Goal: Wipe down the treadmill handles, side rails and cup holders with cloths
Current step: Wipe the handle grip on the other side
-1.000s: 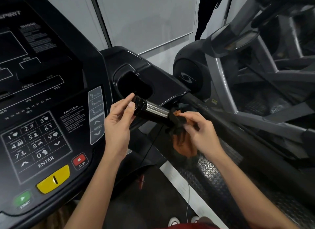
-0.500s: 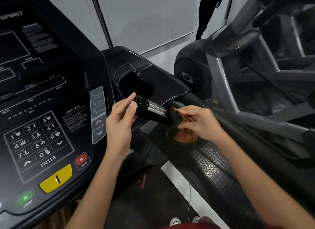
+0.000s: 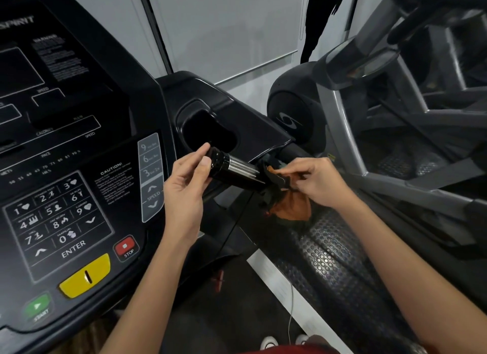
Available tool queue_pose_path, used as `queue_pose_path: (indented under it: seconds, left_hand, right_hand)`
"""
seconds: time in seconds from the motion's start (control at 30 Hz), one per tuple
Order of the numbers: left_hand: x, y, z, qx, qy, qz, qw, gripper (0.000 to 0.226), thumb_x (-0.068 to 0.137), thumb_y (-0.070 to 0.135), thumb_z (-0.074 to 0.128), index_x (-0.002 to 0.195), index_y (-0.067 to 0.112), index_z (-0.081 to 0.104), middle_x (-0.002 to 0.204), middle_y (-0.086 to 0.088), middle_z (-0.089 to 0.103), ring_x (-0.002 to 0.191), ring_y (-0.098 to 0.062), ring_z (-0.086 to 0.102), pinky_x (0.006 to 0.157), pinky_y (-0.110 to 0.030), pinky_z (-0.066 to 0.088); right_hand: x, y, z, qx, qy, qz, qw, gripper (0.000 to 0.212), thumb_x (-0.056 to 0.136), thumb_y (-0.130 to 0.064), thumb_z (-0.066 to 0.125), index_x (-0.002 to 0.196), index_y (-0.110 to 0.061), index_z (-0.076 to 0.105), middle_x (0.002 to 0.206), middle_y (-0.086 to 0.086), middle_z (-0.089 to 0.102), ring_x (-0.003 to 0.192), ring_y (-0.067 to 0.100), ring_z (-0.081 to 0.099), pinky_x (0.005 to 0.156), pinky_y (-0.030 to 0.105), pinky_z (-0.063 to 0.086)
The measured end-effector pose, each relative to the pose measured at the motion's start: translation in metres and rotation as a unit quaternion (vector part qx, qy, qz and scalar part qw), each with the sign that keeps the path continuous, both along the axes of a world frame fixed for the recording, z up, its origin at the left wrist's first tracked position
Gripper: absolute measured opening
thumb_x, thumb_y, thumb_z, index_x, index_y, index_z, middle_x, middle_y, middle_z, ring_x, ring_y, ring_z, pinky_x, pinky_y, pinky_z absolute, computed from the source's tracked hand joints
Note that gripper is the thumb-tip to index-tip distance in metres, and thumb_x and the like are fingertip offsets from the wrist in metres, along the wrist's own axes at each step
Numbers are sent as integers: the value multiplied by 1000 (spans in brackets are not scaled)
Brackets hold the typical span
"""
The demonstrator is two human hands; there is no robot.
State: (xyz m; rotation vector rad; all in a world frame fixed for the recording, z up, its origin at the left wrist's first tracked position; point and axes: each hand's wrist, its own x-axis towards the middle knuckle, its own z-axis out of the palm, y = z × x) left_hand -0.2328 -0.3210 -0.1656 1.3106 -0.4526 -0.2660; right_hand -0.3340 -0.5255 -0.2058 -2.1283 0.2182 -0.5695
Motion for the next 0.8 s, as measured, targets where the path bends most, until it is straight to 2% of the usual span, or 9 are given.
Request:
queue_pose_path:
  seconds: [0.1, 0.23, 0.33, 0.4, 0.47, 0.53, 0.63, 0.7, 0.8]
  left_hand:
    - [1, 0, -1, 3, 2, 2, 1000, 21, 87, 19, 54, 104, 26, 65, 112, 7, 56, 109, -7, 58, 97, -29, 47]
    - [2, -1, -1, 1, 2, 0, 1000, 26, 79, 27, 57, 104, 26, 65, 113, 7, 55, 109, -6, 58, 94, -26, 48]
    - [2, -1, -3, 0, 2, 2, 1000, 25, 81, 26, 56, 104, 26, 65, 113, 7, 55, 110, -8, 58, 93, -26, 48]
    - [2, -1, -3, 1, 3, 3, 1000, 25, 81, 26, 56, 105, 26, 65, 112, 8, 56, 110, -8, 58, 93, -26, 48]
    - [2, -1, -3, 2, 0, 4, 1000, 27, 79, 28, 57, 104, 27, 65, 112, 9, 56, 110, -8, 58, 93, -26, 47]
    - [2, -1, -3, 5, 0, 4, 1000, 28, 77, 30, 57, 104, 27, 65, 113, 8, 56, 111, -9, 58, 95, -28, 47]
    - [2, -1, -3, 5, 0, 4, 1000, 28, 77, 30, 57, 104, 26, 66, 113, 7, 57, 114, -13, 58, 97, -31, 46]
    - [2, -1, -3, 5, -2, 5, 1000, 28, 77, 30, 57, 103, 27, 66, 113, 7, 58, 114, -14, 58, 97, -32, 46]
    - [2, -1, -3, 8, 2, 5, 1000, 27, 76, 31, 58, 102, 30, 66, 113, 8, 58, 111, -10, 59, 92, -27, 47]
  right_hand:
    - [3, 8, 7, -4, 7, 47, 999, 50, 67, 1, 77, 111, -20, 64, 98, -7, 65, 95, 9, 64, 89, 31, 51]
    - [14, 24, 7, -22, 18, 73, 997, 67, 61, -18, 83, 122, -24, 59, 113, -7, 64, 110, 10, 58, 101, 35, 44]
    - [14, 27, 7, -25, -2, 55, 998, 59, 62, -12, 82, 118, -17, 64, 110, -5, 66, 106, 5, 59, 98, 27, 45]
    - [13, 26, 11, -24, -43, 36, 998, 43, 65, -7, 79, 107, -11, 69, 99, -6, 66, 96, -3, 60, 90, 17, 47]
    - [17, 25, 18, -24, -81, 37, 996, 29, 69, -4, 71, 98, -7, 72, 92, -4, 66, 90, -2, 62, 83, 16, 50]
    - [24, 30, 29, -23, -81, 62, 995, 29, 71, -5, 69, 100, -6, 71, 95, -2, 66, 92, 4, 63, 85, 21, 51]
    - [36, 43, 38, -49, -48, 103, 992, 44, 71, -8, 73, 114, -8, 65, 108, -1, 65, 104, 8, 61, 96, 22, 45]
    - [41, 44, 37, -26, -44, 120, 991, 40, 76, -6, 67, 116, -6, 63, 109, -2, 64, 103, 5, 61, 94, 22, 46]
    - [49, 45, 38, 61, -48, 119, 990, 16, 87, 3, 55, 98, -4, 64, 88, -11, 61, 81, -10, 60, 79, 9, 44]
